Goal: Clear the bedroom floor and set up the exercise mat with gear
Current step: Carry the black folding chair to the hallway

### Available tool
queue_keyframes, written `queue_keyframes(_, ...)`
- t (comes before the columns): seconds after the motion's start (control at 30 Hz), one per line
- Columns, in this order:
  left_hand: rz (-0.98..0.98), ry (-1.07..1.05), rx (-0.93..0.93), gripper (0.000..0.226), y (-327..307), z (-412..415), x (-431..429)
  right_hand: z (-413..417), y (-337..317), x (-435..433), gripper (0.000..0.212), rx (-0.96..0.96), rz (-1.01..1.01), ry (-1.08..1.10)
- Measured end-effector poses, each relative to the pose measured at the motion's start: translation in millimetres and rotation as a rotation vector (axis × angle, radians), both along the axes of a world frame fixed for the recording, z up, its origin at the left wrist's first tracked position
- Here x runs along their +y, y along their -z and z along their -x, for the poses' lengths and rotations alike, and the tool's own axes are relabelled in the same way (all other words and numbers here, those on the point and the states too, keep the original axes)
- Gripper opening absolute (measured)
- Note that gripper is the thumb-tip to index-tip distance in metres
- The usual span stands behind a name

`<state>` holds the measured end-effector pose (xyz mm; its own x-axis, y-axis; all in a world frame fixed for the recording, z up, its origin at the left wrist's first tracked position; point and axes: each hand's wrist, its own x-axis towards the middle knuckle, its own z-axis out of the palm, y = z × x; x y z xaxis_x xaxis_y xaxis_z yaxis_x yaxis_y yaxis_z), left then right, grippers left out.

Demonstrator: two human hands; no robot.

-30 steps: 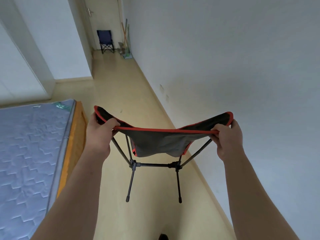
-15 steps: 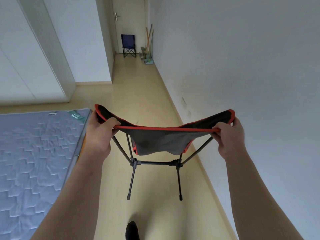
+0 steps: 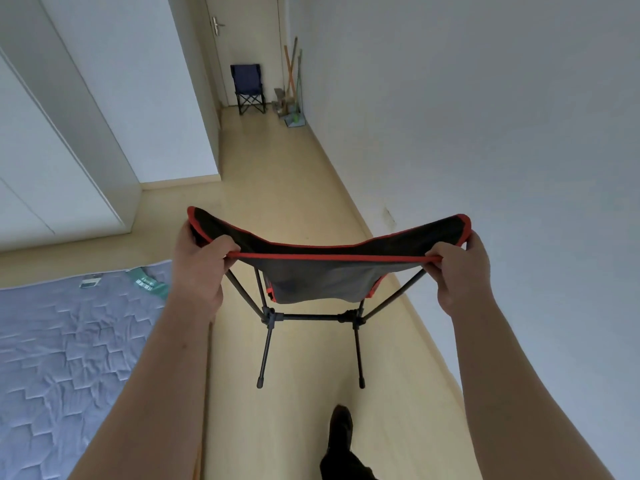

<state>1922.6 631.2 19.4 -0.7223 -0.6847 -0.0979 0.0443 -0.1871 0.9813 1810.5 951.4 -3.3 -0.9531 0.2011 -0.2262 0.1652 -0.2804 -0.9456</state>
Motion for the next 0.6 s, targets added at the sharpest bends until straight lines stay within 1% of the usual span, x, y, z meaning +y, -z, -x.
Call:
queue_keyframes(0.07, -0.003, -0.007, -0.014, 0.038, 5.3, 36.1, -18.2, 38.1, 7.6, -18.7, 0.068, 0.004, 0.002, -0.005)
queue_keyframes(0.23, -0.016, -0.017, -0.054, 0.036, 16.1, 142.4, -63.3, 156.2, 24.1, -69.7, 0.061, -0.014, 0.003, -0.026)
queue_keyframes(0.33, -0.032, -0.053, -0.079, 0.034, 10.8, 204.6, -96.0, 229.2, 18.2, -105.6, 0.060, -0.017, -0.002, -0.057)
queue_keyframes(0.43, -0.053, -0.094, -0.079, 0.040, 8.3, 265.9, -136.6, 304.1, 8.7, -147.6, 0.063, -0.005, -0.019, -0.104)
queue_keyframes(0.6, -0.050, -0.116, -0.071, 0.040, 9.8, 354.8, -197.4, 401.8, 4.8, -210.8, 0.065, -0.007, -0.048, -0.133)
